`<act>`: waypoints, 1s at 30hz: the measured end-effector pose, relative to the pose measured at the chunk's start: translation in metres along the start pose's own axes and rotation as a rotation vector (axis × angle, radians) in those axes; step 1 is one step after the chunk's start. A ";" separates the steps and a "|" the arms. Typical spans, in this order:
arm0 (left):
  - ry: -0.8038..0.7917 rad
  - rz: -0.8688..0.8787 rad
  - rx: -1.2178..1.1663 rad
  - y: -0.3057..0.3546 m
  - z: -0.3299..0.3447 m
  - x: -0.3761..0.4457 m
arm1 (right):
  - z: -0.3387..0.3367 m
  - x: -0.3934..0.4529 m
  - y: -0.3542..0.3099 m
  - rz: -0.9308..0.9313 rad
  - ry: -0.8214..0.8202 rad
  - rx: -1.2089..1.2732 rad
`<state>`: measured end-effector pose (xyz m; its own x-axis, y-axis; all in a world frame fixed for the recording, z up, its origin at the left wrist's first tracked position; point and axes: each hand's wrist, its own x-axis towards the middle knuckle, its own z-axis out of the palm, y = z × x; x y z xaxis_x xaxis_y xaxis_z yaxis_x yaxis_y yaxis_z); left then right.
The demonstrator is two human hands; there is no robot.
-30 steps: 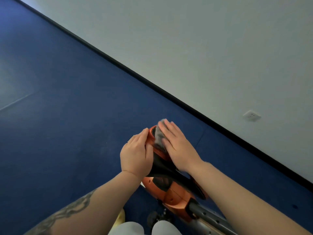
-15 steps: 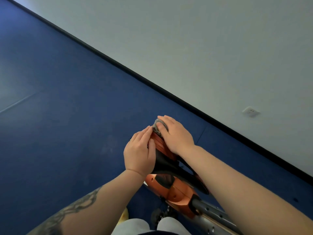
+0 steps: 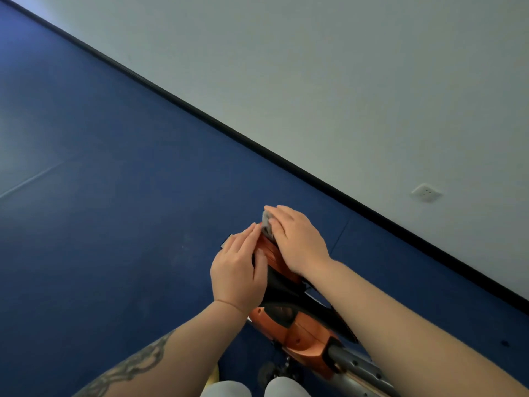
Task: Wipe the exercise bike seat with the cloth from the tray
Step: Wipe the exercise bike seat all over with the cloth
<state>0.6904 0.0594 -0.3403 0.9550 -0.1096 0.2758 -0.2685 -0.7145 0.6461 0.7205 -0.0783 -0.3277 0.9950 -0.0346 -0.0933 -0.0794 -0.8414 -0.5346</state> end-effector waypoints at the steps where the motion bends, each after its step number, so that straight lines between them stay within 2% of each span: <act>1: 0.001 0.004 0.000 0.000 0.000 0.000 | 0.003 -0.012 0.004 -0.048 0.021 -0.040; 4: 0.004 0.020 0.004 -0.001 0.001 0.003 | 0.005 -0.026 0.013 -0.076 0.051 -0.065; 7: 0.002 0.009 -0.002 0.000 0.001 0.004 | -0.001 0.007 0.002 0.058 -0.030 0.003; 9: -0.001 0.001 0.002 0.001 0.001 0.002 | -0.004 0.026 -0.010 0.089 -0.083 -0.052; 15: 0.016 0.025 -0.003 -0.002 0.001 0.001 | 0.005 -0.028 0.006 -0.100 0.060 -0.124; 21: 0.016 0.147 0.038 -0.004 0.001 0.004 | -0.001 -0.005 0.004 0.135 -0.006 0.034; 26: -0.051 0.211 0.021 -0.001 -0.003 0.003 | -0.001 -0.038 0.012 0.148 0.013 0.100; 30: -0.139 0.319 0.057 -0.001 -0.004 0.007 | -0.004 -0.099 0.037 0.210 0.022 -0.149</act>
<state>0.6965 0.0623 -0.3361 0.8334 -0.4236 0.3548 -0.5521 -0.6662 0.5014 0.6191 -0.1082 -0.3350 0.9590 -0.2273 -0.1695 -0.2760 -0.8849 -0.3753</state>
